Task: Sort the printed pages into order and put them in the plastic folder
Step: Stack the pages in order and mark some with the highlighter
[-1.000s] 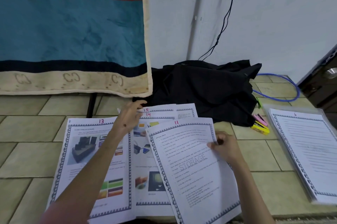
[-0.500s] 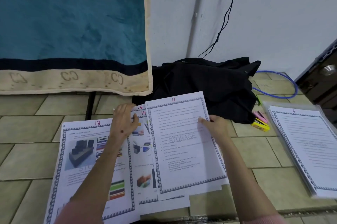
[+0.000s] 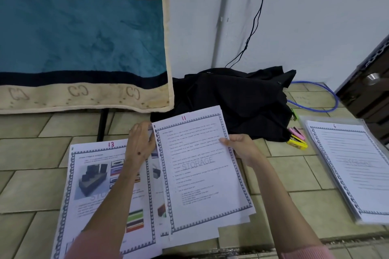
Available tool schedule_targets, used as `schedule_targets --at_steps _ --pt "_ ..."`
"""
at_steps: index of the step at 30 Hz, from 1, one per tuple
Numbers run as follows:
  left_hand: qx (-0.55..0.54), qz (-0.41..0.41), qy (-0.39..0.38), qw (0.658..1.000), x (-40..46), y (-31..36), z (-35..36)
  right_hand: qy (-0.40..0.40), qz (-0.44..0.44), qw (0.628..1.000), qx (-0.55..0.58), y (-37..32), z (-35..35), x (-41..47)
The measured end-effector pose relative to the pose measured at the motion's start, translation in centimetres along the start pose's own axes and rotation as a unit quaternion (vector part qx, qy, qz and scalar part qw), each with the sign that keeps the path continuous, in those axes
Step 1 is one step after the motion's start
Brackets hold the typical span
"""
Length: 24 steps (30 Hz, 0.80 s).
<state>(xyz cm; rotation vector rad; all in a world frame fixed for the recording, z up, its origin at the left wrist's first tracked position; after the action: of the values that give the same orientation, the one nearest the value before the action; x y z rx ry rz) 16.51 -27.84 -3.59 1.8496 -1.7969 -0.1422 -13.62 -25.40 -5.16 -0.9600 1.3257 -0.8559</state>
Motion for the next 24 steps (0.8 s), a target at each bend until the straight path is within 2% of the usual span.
schedule_targets --at_steps 5,9,12,15,18,21,24 --pt "0.01 -0.014 -0.01 1.0 0.3 -0.3 0.4 0.088 -0.073 0.993 -0.002 -2.0 -5.1 -1.8" --pt "0.0 -0.026 -0.045 0.999 1.0 0.3 1.1 0.185 -0.176 0.966 -0.035 -4.0 -11.6 -3.9" --pt "-0.002 -0.014 -0.068 0.998 1.8 1.9 1.5 0.273 -0.185 0.944 -0.023 -3.8 -16.4 -5.1" --pt "0.013 0.004 -0.067 0.998 2.6 3.2 1.5 0.319 -0.196 0.927 0.004 -3.7 -19.2 -6.5" --pt "0.022 0.018 -0.044 0.999 2.9 3.9 0.9 0.337 -0.196 0.92 0.03 -3.3 -20.7 -7.8" --pt "-0.033 -0.002 -0.024 0.999 2.3 3.5 -0.1 0.341 -0.187 0.919 0.07 -3.0 -21.5 -8.3" --pt "-0.044 -0.037 0.016 0.998 0.4 2.0 -1.6 0.34 -0.19 0.916 0.09 -3.2 -22.1 -8.2"
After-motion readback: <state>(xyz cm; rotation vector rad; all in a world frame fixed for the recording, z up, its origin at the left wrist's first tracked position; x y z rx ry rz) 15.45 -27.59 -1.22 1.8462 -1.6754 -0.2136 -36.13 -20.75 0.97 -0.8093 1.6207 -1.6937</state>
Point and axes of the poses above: each hand's wrist, its own x-axis towards the middle knuckle, its own z-axis out of the palm, y = z × x, the point moved 10 cm from there along x, towards the middle knuckle, and after that the axes turned 6 degrees about x, right-handed, at the moved point
